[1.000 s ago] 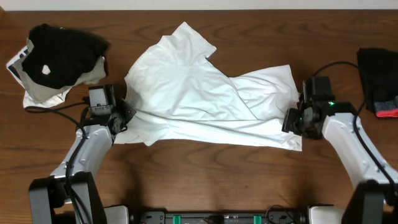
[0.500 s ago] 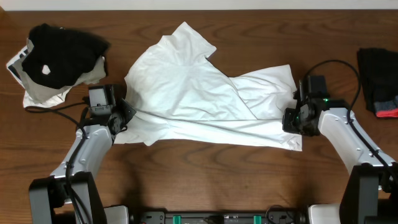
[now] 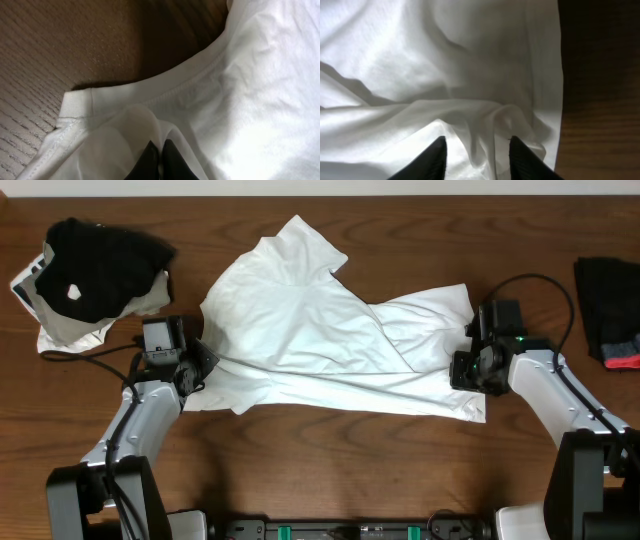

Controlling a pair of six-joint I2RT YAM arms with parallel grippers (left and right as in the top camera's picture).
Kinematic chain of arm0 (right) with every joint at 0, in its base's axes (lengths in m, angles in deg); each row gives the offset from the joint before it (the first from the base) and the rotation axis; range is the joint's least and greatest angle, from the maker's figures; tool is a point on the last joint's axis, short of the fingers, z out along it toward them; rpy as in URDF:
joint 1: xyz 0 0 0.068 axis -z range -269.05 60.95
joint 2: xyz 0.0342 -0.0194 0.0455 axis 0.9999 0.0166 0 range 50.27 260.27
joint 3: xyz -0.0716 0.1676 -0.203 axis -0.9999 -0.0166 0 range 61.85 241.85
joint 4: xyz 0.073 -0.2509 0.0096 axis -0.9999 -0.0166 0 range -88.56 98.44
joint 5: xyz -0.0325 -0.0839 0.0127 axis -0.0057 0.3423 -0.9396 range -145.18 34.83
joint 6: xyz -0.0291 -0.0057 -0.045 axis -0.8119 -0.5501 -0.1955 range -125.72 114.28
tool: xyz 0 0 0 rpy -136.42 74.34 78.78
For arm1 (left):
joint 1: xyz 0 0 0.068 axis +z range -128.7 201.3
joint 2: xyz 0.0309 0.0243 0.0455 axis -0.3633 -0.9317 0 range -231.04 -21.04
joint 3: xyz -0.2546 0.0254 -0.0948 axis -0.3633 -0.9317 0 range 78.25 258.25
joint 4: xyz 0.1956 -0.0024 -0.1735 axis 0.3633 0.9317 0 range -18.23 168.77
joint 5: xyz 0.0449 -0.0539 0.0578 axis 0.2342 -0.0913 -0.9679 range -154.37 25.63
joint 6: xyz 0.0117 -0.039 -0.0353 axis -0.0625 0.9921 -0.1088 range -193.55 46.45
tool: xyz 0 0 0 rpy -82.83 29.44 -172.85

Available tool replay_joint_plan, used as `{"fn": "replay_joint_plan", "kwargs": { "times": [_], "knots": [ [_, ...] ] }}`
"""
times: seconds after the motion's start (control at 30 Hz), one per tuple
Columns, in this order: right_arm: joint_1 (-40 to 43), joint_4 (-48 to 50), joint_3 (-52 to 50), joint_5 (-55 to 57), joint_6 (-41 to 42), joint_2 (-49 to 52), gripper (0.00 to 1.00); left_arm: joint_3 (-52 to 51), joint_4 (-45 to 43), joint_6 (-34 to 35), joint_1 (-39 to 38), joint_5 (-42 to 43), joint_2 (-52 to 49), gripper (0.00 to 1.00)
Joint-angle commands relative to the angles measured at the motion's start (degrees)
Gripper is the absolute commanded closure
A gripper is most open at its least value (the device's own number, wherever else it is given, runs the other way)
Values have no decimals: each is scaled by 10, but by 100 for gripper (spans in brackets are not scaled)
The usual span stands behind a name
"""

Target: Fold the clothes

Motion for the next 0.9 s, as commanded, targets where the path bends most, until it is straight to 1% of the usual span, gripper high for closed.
{"fn": "replay_joint_plan", "kwargs": {
  "times": [0.0, 0.03, 0.2, 0.3, 0.33, 0.37, 0.47, 0.6, 0.73, 0.87],
  "knots": [
    [0, -5, -4, 10, -25, 3, 59, 10, 2, 1, -1, -9, -3, 94],
    [0, -8, -4, 13, -25, 3, 60, 10, 2, 1, -1, -9, -3, 93],
    [0, -13, -9, 12, -28, 3, 81, 10, 2, 1, -1, -9, -3, 94],
    [0, -6, -22, 12, -26, 3, 87, 10, 2, 0, -1, -4, -3, 93],
    [0, 0, -27, 13, -26, 3, 94, 10, 1, 1, -1, 0, -3, 93],
    [0, 4, -32, 13, -26, 3, 99, 10, 1, 1, -1, 1, -3, 93],
    [0, 16, -38, 14, -12, 3, 99, 10, 1, -1, -1, 16, -3, 93],
    [1, 31, -32, 15, 4, 2, 99, 10, 1, -4, -1, 61, 9, 94],
    [1, 28, -12, 15, 24, 2, 99, 10, 4, -5, -1, 83, 52, 94],
    [1, 22, 12, 15, 52, 2, 99, 10, 15, -5, -1, 86, 110, 94]
  ]
}}
